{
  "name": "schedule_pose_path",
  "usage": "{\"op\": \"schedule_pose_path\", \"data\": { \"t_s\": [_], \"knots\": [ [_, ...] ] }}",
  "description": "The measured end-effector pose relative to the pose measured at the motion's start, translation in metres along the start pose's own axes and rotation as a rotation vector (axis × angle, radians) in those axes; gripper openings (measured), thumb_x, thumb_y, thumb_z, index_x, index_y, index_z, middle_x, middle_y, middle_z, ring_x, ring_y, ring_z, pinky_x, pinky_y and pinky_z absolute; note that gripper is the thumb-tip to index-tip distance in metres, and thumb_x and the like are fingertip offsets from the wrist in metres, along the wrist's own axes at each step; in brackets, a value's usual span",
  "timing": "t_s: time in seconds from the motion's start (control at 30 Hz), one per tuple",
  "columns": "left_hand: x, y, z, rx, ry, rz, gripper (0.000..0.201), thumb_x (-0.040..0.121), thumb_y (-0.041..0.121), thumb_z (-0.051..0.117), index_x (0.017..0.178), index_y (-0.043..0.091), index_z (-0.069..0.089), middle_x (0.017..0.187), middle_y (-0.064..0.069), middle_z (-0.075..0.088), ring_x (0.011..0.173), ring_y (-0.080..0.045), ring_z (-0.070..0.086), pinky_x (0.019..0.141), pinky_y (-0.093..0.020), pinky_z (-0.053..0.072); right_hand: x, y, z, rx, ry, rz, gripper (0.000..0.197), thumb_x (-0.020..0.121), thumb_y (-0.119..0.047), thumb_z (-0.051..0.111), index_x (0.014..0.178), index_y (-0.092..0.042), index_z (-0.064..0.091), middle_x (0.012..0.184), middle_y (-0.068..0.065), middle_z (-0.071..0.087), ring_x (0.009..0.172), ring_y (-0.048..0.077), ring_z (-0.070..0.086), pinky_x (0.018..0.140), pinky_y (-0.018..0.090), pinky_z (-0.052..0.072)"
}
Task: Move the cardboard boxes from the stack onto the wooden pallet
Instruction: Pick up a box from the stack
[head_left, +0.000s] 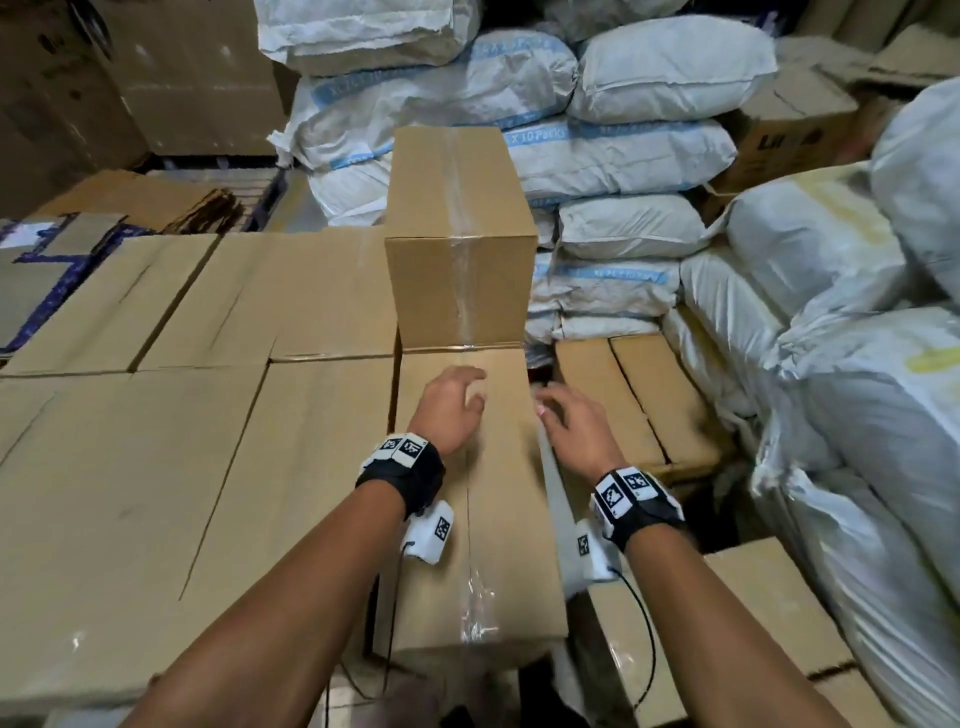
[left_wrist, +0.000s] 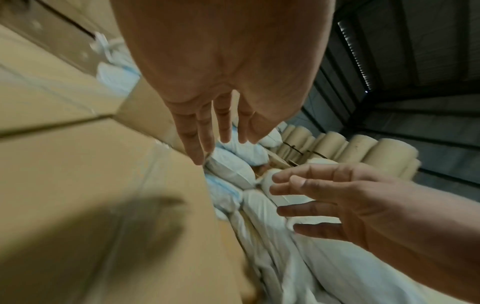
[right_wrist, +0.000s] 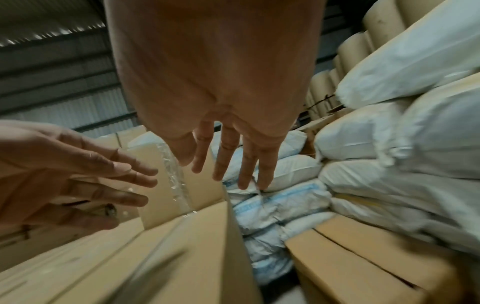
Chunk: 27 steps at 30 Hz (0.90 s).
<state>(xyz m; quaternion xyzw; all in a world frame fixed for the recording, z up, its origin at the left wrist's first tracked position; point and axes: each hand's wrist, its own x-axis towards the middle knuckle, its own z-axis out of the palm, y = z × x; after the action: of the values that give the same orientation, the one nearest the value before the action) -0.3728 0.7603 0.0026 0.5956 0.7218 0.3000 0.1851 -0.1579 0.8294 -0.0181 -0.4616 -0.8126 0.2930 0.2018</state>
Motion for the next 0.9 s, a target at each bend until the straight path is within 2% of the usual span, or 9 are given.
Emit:
{"op": "schedule_pose_path", "data": {
  "t_s": [0.13, 0.2, 0.3, 0.37, 0.5, 0.63, 0.7, 0.83, 0.9],
  "knots": [
    [-0.079, 0.023, 0.069, -0.103, -0.200, 0.105, 0.031, 0.101, 0.015, 0.060, 0.130, 0.019, 0.069, 0.133, -0.005, 0.064, 0.112, -0.022, 0.067, 0.103, -0.030, 0.050, -0.122, 0.041, 0.007, 0.028, 0.065, 0.161, 0.023, 0.101, -0.024, 0.065, 0.123, -0.021, 0.074, 0.119, 0.001, 0.073, 0.108, 0.016, 0.066, 0.099, 0.033, 0.051],
    [-0.117, 0.039, 0.104, -0.154, -0.294, 0.157, 0.030, 0.100, 0.014, 0.060, 0.128, 0.020, 0.070, 0.128, -0.004, 0.066, 0.107, -0.020, 0.067, 0.102, -0.032, 0.051, -0.185, 0.068, 0.006, 0.070, 0.102, 0.287, 0.020, 0.099, -0.023, 0.068, 0.117, -0.021, 0.076, 0.111, -0.002, 0.075, 0.097, 0.012, 0.069, 0.092, 0.035, 0.056],
    [-0.165, 0.065, 0.150, -0.185, -0.419, 0.251, 0.028, 0.101, 0.019, 0.061, 0.126, 0.021, 0.071, 0.124, -0.002, 0.067, 0.105, -0.015, 0.067, 0.101, -0.032, 0.051, -0.277, 0.103, 0.004, 0.099, 0.147, 0.501, 0.016, 0.099, -0.022, 0.070, 0.113, -0.022, 0.077, 0.104, -0.004, 0.076, 0.088, 0.010, 0.070, 0.090, 0.035, 0.058],
    [-0.195, 0.081, 0.175, -0.184, -0.524, 0.282, 0.028, 0.102, 0.020, 0.060, 0.128, 0.019, 0.070, 0.126, -0.003, 0.067, 0.107, -0.016, 0.067, 0.100, -0.032, 0.051, -0.335, 0.117, 0.002, 0.088, 0.123, 0.629, 0.017, 0.099, -0.024, 0.069, 0.115, -0.022, 0.076, 0.102, -0.005, 0.076, 0.088, 0.012, 0.070, 0.090, 0.033, 0.056],
    [-0.248, 0.109, 0.213, -0.098, -0.732, 0.317, 0.033, 0.102, 0.024, 0.056, 0.132, 0.016, 0.068, 0.130, -0.007, 0.067, 0.111, -0.024, 0.065, 0.101, -0.035, 0.050, -0.440, 0.137, 0.006, 0.069, 0.114, 0.853, 0.023, 0.101, -0.030, 0.066, 0.120, -0.020, 0.073, 0.110, -0.001, 0.076, 0.103, 0.019, 0.069, 0.089, 0.027, 0.048],
    [-0.302, 0.123, 0.248, -0.046, -0.897, 0.319, 0.055, 0.089, 0.036, 0.042, 0.130, 0.012, 0.070, 0.131, -0.011, 0.069, 0.115, -0.028, 0.066, 0.103, -0.034, 0.050, -0.533, 0.145, 0.019, 0.143, 0.191, 1.010, 0.023, 0.099, -0.032, 0.069, 0.119, -0.021, 0.074, 0.109, 0.001, 0.076, 0.105, 0.022, 0.069, 0.091, 0.028, 0.048],
    [-0.331, 0.128, 0.266, -0.003, -0.966, 0.334, 0.052, 0.090, 0.035, 0.045, 0.130, 0.013, 0.070, 0.129, -0.009, 0.070, 0.114, -0.026, 0.067, 0.102, -0.033, 0.050, -0.579, 0.147, 0.024, 0.174, 0.220, 1.070, 0.024, 0.099, -0.030, 0.070, 0.120, -0.020, 0.074, 0.110, 0.002, 0.076, 0.106, 0.022, 0.069, 0.090, 0.026, 0.046],
    [-0.387, 0.143, 0.302, 0.077, -1.022, 0.385, 0.035, 0.100, 0.015, 0.056, 0.131, 0.010, 0.069, 0.129, -0.011, 0.071, 0.116, -0.027, 0.066, 0.099, -0.030, 0.049, -0.663, 0.153, 0.032, 0.190, 0.248, 1.137, 0.021, 0.098, -0.026, 0.072, 0.117, -0.018, 0.073, 0.110, 0.002, 0.076, 0.105, 0.022, 0.069, 0.085, 0.025, 0.045],
    [-0.415, 0.154, 0.320, 0.098, -1.039, 0.423, 0.032, 0.100, 0.016, 0.056, 0.129, 0.011, 0.069, 0.125, -0.011, 0.071, 0.113, -0.029, 0.066, 0.093, -0.029, 0.047, -0.700, 0.160, 0.035, 0.193, 0.255, 1.139, 0.020, 0.097, -0.023, 0.071, 0.116, -0.018, 0.073, 0.111, 0.002, 0.076, 0.104, 0.024, 0.069, 0.086, 0.026, 0.046]
  ]
}}
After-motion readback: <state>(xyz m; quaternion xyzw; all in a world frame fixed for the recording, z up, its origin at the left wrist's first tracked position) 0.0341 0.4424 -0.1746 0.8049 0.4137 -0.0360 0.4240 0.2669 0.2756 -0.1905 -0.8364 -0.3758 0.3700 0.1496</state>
